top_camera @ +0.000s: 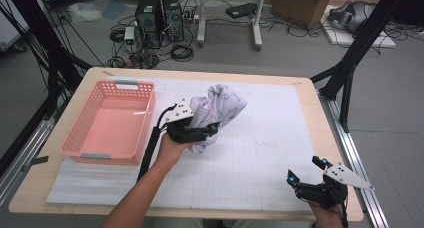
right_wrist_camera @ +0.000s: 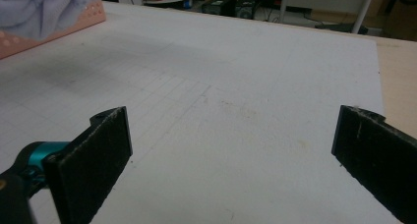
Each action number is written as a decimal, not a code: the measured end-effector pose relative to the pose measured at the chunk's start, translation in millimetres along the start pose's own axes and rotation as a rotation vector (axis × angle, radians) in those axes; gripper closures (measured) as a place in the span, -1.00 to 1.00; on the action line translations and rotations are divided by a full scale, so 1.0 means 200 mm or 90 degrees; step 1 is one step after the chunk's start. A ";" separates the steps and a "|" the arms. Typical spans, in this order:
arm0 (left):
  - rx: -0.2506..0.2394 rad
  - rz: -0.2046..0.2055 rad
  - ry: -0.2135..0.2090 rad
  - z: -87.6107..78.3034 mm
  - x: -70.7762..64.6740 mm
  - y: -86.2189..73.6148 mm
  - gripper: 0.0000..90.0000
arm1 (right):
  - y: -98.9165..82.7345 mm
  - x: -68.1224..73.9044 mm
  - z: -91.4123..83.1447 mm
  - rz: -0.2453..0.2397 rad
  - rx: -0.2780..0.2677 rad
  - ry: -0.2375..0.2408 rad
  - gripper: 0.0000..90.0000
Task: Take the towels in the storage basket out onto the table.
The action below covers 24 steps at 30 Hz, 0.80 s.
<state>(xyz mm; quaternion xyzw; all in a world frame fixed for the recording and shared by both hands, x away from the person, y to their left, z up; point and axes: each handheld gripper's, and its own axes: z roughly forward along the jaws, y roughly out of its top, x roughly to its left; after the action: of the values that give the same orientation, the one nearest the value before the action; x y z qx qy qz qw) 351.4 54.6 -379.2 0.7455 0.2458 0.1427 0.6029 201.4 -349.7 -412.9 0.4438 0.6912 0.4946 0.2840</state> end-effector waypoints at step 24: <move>0.054 -0.060 0.094 0.01 0.00 -0.07 -0.50 | -0.01 -0.01 0.01 0.003 0.009 -0.002 -0.99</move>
<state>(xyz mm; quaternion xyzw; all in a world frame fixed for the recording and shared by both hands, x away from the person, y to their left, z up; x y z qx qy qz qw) 350.2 56.1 -392.5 0.7453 0.3305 0.1582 0.5571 203.4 -350.8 -414.6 0.4479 0.6932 0.4898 0.2810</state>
